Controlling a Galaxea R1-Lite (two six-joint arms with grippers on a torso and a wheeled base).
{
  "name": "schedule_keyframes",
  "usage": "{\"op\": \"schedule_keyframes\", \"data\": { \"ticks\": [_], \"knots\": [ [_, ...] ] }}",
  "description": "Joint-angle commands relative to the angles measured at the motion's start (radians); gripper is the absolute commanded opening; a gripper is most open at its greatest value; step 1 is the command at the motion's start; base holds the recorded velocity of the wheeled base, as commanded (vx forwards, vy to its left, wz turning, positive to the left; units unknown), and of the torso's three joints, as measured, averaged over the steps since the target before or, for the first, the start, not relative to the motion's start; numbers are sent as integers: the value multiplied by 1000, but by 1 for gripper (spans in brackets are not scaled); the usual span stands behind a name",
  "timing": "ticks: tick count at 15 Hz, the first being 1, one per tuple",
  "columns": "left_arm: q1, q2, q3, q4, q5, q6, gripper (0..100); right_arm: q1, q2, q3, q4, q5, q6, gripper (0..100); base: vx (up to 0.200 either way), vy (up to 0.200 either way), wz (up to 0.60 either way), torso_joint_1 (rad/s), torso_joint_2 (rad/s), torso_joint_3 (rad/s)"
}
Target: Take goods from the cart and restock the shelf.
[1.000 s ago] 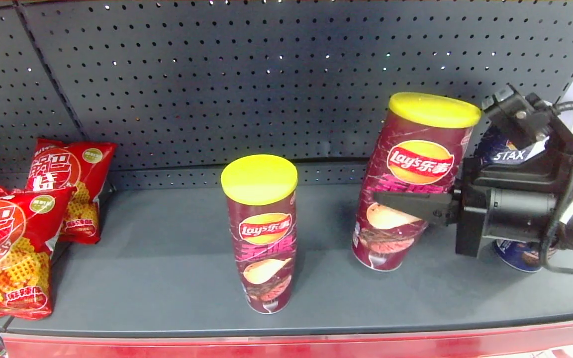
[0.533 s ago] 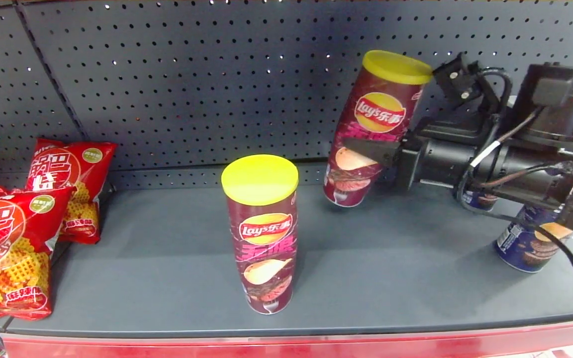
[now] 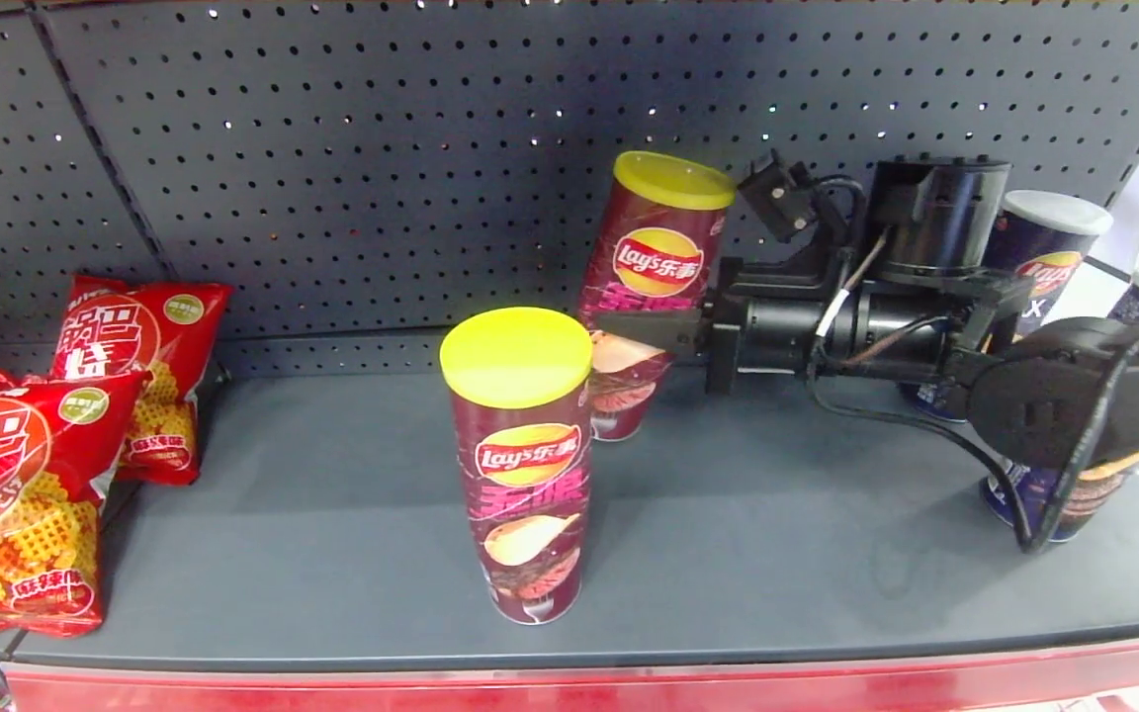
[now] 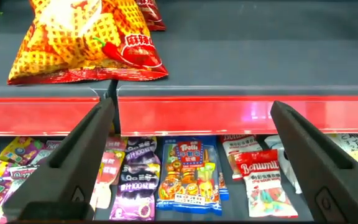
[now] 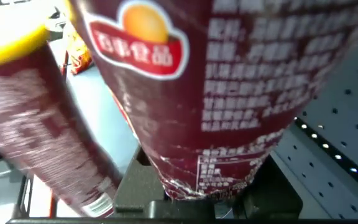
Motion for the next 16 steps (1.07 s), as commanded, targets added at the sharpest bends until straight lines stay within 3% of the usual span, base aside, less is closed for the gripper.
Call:
{"op": "schedule_keyframes", "data": {
  "ticks": [1, 5, 10, 16],
  "knots": [
    [0, 2, 0, 0, 0, 0, 100, 5, 95, -113, 52, 37, -13, 0, 0, 0, 0, 0, 0, 0],
    [0, 2, 0, 0, 0, 0, 100, 28, 160, -210, 156, 81, -85, 0, 0, 0, 0, 0, 0, 0],
    [0, 2, 0, 0, 0, 0, 100, 37, 180, -227, 251, 127, -172, 0, 0, 0, 0, 0, 0, 0],
    [0, 2, 0, 0, 0, 0, 100, 48, 227, -326, 329, 119, -177, 0, 0, 0, 0, 0, 0, 0]
  ]
}}
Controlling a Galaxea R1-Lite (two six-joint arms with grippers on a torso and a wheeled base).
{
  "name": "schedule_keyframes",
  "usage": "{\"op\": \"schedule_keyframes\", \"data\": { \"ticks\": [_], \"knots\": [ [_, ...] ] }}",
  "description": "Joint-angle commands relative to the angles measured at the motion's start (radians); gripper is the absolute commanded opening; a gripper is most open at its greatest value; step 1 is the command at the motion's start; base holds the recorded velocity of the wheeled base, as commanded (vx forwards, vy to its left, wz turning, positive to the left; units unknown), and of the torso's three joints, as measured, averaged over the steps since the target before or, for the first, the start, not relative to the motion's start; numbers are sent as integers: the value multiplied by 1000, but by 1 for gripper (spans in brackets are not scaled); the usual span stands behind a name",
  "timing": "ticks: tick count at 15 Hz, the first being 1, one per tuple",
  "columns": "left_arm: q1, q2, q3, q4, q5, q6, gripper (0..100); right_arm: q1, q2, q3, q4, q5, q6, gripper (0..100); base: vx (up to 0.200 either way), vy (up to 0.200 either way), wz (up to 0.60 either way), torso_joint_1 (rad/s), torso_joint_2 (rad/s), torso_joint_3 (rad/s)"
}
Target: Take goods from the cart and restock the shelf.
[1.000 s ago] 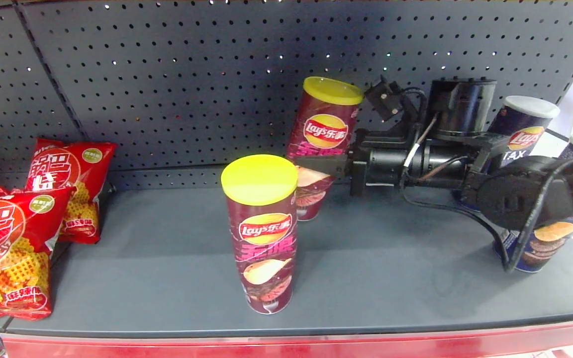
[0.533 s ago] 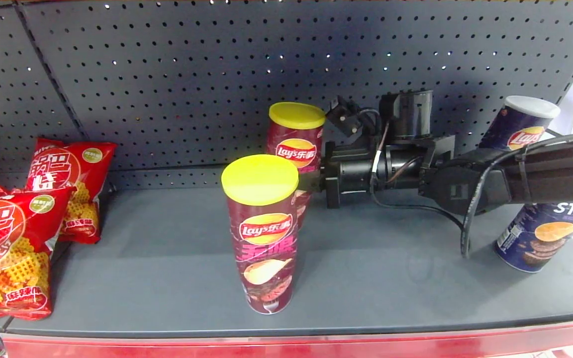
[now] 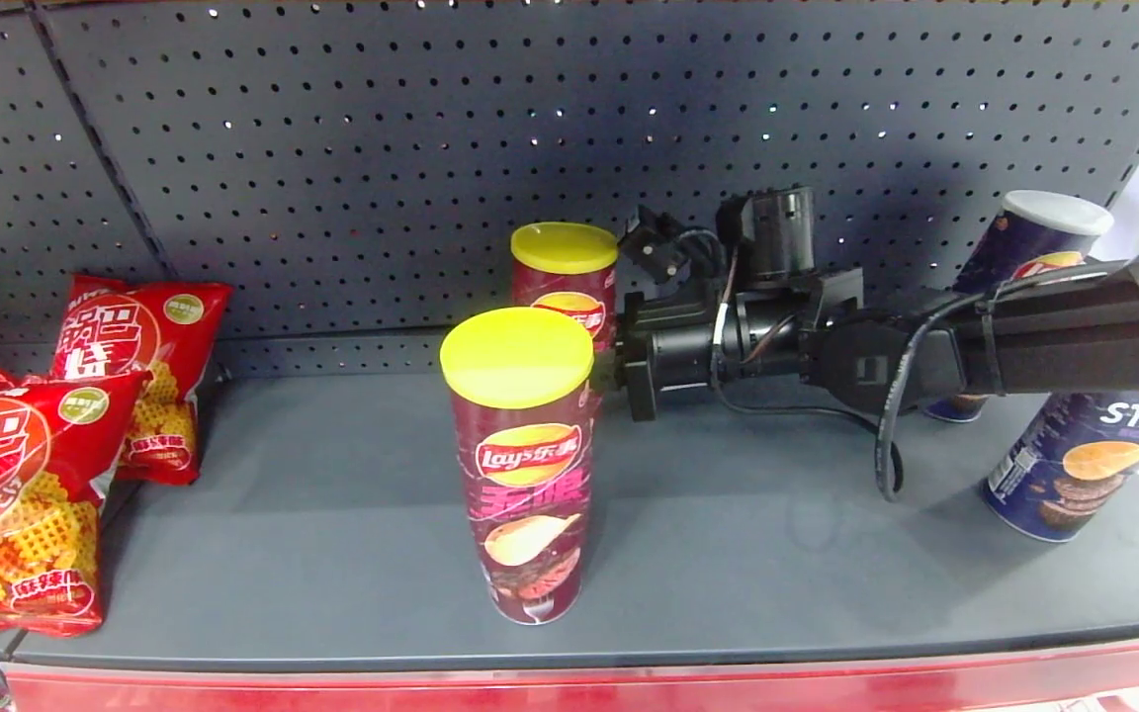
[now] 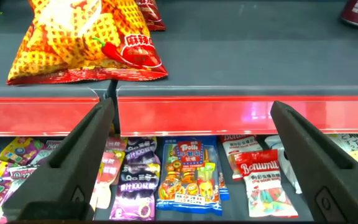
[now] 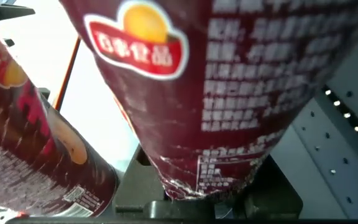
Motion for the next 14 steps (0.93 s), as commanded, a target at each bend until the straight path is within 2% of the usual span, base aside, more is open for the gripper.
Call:
{"op": "schedule_keyframes", "data": {
  "ticks": [1, 5, 12, 13, 14],
  "knots": [
    [0, 2, 0, 0, 0, -1, 100, 3, 12, -7, 4, -5, 0, 0, 0, 0, 0, 0, 0, 0],
    [0, 2, 0, 0, 0, -1, 100, 8, 15, -8, 41, -65, -2, 0, 0, 0, 0, 0, 0, 0],
    [0, 2, 0, 0, 0, -1, 100, 8, 17, 4, 43, -80, 0, 0, 0, 0, 0, 0, 0, 0],
    [0, 2, 0, 0, 0, -1, 100, 8, 21, 6, 43, -83, 0, 100, 0, 0, 0, 0, 0, 0],
    [0, 2, 0, 0, 0, -1, 100, 8, 20, 6, 43, -85, 0, 100, 0, 0, 0, 0, 0, 0]
  ]
}}
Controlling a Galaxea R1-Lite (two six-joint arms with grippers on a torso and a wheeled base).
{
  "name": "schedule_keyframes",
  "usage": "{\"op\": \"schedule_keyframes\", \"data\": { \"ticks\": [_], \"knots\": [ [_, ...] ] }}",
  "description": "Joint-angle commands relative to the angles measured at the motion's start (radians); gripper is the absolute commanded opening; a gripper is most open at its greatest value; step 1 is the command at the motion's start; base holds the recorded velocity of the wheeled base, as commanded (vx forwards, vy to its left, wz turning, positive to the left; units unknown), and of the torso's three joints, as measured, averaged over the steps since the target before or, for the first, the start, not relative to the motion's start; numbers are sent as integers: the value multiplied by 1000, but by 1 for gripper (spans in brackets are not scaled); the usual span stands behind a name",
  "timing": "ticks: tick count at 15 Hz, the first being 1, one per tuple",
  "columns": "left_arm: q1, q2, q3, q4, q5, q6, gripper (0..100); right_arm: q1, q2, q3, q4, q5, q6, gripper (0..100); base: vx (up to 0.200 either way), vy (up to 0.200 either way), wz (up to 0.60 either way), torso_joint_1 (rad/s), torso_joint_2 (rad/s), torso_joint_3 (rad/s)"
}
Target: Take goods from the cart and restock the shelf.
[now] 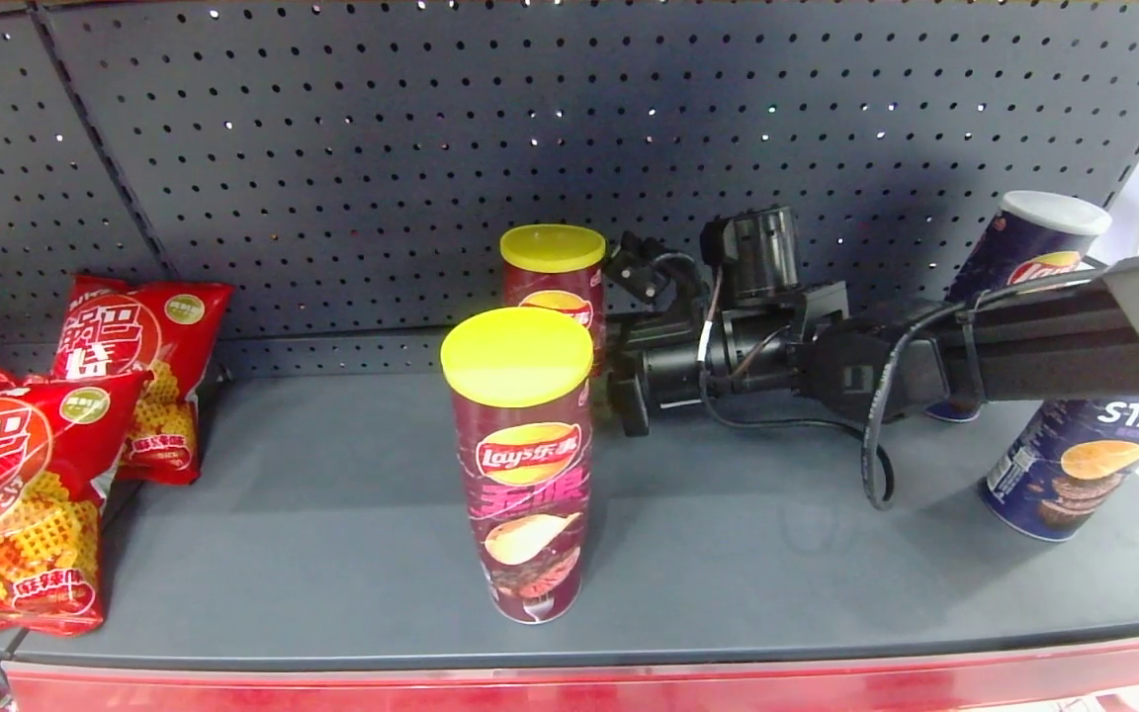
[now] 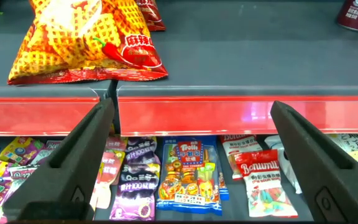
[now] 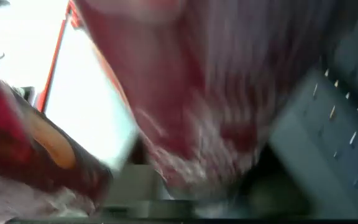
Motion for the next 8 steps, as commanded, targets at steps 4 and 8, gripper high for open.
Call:
{"op": "schedule_keyframes", "data": {
  "ticks": [4, 8],
  "knots": [
    [0, 2, 0, 0, 0, 0, 100, -1, -7, -1, -11, 3, 4, 100, 0, 0, 0, 0, 0, 0],
    [0, 2, 0, 0, 0, 0, 100, -26, -61, 52, -11, 3, 7, 100, 0, 0, 0, 0, 0, 0]
  ]
}}
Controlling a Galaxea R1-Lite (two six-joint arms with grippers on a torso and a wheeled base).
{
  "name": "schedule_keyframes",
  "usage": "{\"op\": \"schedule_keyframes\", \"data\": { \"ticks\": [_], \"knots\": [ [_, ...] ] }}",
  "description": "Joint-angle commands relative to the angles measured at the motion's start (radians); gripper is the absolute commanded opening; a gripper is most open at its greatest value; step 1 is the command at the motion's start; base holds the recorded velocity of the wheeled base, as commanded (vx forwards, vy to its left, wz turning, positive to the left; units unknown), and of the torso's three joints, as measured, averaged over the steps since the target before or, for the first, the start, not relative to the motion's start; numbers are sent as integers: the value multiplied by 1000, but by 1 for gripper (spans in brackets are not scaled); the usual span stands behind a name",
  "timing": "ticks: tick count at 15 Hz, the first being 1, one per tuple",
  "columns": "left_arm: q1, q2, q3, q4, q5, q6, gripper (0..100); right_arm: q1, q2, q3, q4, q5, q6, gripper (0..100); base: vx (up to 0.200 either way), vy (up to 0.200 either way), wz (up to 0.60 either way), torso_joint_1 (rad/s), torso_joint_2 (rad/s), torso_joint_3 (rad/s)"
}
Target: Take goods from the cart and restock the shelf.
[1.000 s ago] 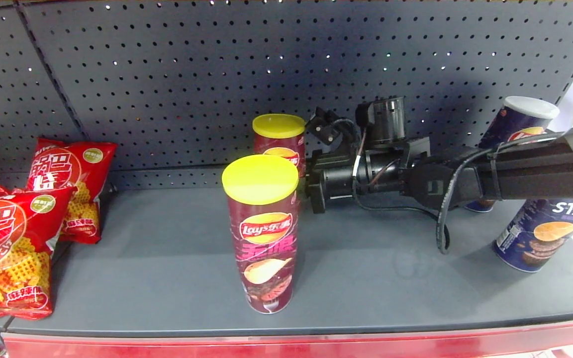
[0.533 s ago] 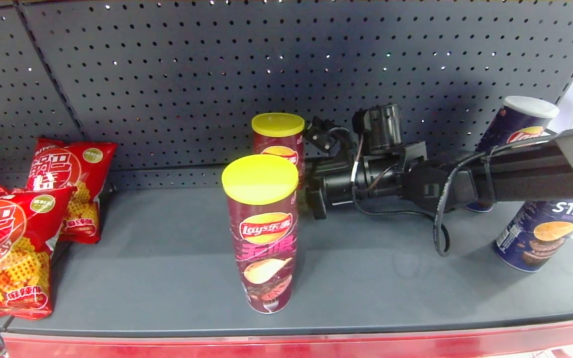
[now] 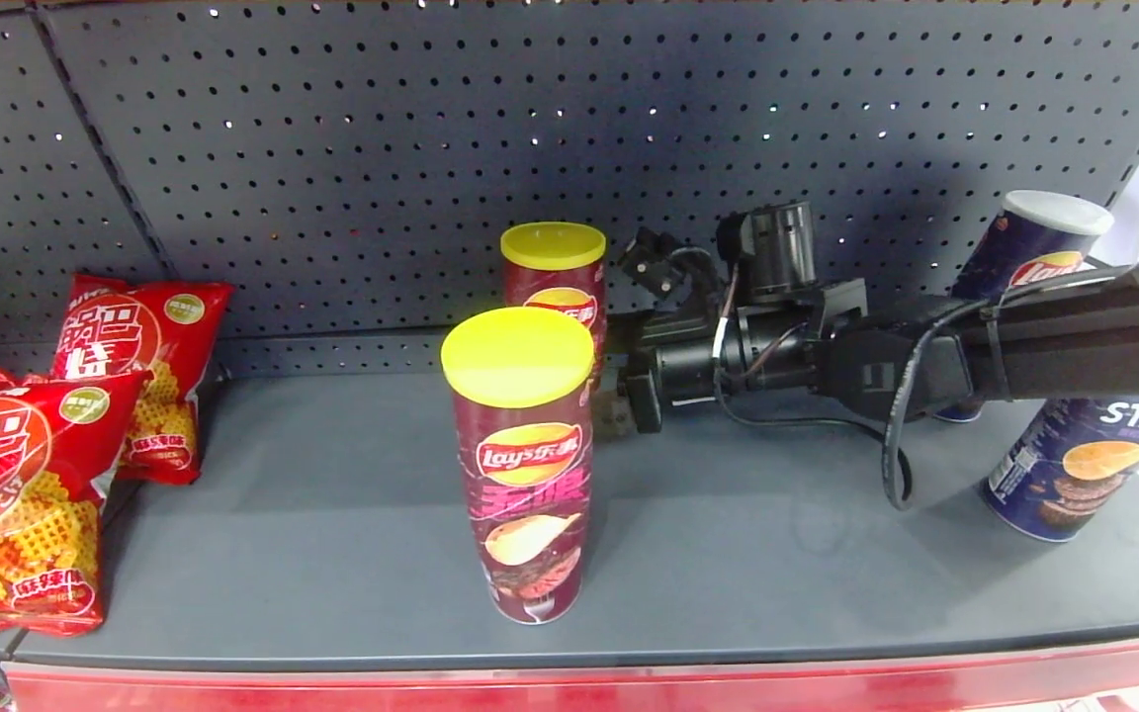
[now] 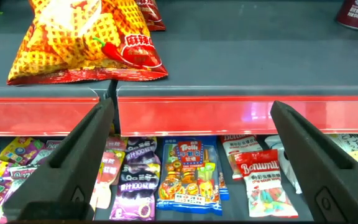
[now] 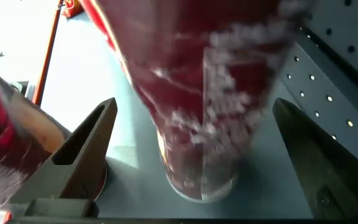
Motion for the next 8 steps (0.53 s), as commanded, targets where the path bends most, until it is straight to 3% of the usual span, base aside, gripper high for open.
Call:
{"op": "schedule_keyframes", "data": {
  "ticks": [1, 8],
  "knots": [
    [0, 2, 0, 0, 0, -1, 100, -29, -57, 49, -4, 2, 0, 100, 0, 0, 0, 0, 0, 0],
    [0, 2, 0, 0, 0, -1, 100, -70, -144, 167, -4, 10, 1, 100, 0, 0, 0, 0, 0, 0]
  ]
}}
